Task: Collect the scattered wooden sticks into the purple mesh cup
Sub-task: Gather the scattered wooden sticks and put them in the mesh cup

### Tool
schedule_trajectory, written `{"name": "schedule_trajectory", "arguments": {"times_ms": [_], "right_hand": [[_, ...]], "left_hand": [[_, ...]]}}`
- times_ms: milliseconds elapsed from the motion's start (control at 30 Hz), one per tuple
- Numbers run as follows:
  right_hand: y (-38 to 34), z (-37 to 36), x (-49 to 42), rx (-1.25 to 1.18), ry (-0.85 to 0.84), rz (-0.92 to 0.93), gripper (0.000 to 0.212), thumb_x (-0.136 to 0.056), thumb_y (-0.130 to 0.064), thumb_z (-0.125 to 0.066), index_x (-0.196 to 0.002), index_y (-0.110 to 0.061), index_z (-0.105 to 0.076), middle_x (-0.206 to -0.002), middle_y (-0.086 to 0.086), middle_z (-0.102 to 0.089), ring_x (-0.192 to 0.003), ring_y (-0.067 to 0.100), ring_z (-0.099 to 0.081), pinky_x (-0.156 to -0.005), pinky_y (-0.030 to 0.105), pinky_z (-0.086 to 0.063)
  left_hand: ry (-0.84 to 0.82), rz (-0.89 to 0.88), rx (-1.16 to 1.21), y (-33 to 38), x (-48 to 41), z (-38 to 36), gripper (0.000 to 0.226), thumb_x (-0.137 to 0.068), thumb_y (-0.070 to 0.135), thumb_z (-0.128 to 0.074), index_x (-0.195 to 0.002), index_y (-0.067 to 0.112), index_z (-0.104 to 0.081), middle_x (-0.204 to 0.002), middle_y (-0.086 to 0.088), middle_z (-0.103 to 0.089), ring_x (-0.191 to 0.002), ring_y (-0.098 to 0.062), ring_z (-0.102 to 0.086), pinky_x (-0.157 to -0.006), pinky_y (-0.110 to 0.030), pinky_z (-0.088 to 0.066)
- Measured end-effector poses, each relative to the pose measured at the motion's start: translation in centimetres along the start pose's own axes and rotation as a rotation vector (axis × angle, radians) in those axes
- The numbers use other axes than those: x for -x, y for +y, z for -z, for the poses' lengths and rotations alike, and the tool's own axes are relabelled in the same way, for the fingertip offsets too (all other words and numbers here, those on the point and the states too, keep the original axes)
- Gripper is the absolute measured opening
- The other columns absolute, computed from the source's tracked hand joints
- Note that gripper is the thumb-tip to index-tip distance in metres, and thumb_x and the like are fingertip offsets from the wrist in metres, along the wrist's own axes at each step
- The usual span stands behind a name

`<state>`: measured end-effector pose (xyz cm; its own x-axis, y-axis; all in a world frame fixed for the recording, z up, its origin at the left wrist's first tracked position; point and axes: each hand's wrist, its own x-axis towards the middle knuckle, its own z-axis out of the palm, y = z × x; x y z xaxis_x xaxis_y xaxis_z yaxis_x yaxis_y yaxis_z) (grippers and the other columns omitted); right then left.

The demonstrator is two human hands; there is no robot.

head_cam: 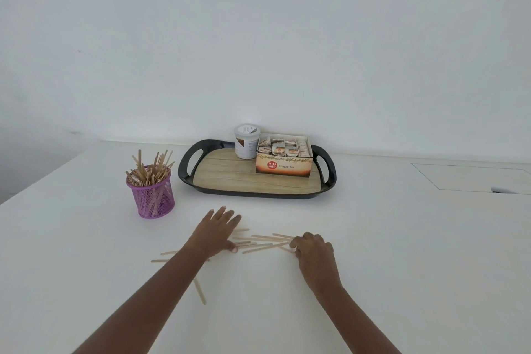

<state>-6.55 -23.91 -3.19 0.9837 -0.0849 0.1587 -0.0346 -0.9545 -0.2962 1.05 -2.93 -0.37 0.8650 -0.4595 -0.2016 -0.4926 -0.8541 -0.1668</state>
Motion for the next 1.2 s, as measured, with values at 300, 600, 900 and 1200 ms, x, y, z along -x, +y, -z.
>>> {"name": "schedule_trajectory", "arguments": {"times_ms": [300, 600, 900, 1200], "right_hand": [[-1.7, -1.1, -0.6, -0.026, -0.234, -0.159, 0.052, -0.098, -0.043, -0.026, -0.144, -0.02, -0.017, -0.156, 0.004, -0.01, -0.145, 0.017, -0.005, -0.116, 0.052, -0.006], [-5.8, -2.3, -0.8, -0.052, -0.328, -0.105, 0.067, -0.094, -0.053, -0.028, -0.146, -0.016, -0.008, -0.157, 0.012, 0.003, -0.145, 0.029, 0.005, -0.118, 0.046, -0.002], [-8.9, -2.5, -0.4, 0.022, -0.284, 0.003, 0.047, -0.097, -0.031, -0.036, -0.141, -0.016, -0.025, -0.148, 0.011, -0.023, -0.14, 0.023, -0.02, -0.116, 0.033, -0.02], [-10.7, -1.8, 0.1, 0.147, -0.211, 0.047, 0.03, -0.093, 0.001, -0.035, -0.118, -0.011, -0.048, -0.121, 0.006, -0.046, -0.114, 0.021, -0.048, -0.1, 0.029, -0.036]], "left_hand": [[-0.133, -0.023, 0.359, -3.5, 2.0, -1.2, 0.079, -0.087, 0.055, -0.048, -0.147, 0.014, -0.017, -0.158, -0.001, -0.012, -0.145, -0.015, -0.011, -0.119, -0.04, -0.003], [-0.275, -0.167, 0.325, -5.1, 3.4, -1.5, 0.122, -0.062, 0.042, -0.082, -0.148, 0.018, 0.001, -0.158, -0.002, -0.002, -0.145, -0.025, -0.009, -0.12, -0.04, -0.006], [0.074, -0.129, 0.343, -3.9, 3.2, -2.7, 0.067, -0.085, 0.047, -0.056, -0.138, 0.014, -0.033, -0.138, -0.005, -0.034, -0.124, -0.021, -0.036, -0.098, -0.034, -0.042], [0.246, -0.081, 0.26, -3.6, 2.4, -3.1, 0.025, -0.095, 0.024, -0.044, -0.115, 0.011, -0.051, -0.121, -0.004, -0.049, -0.11, -0.017, -0.047, -0.082, -0.031, -0.046]]}}
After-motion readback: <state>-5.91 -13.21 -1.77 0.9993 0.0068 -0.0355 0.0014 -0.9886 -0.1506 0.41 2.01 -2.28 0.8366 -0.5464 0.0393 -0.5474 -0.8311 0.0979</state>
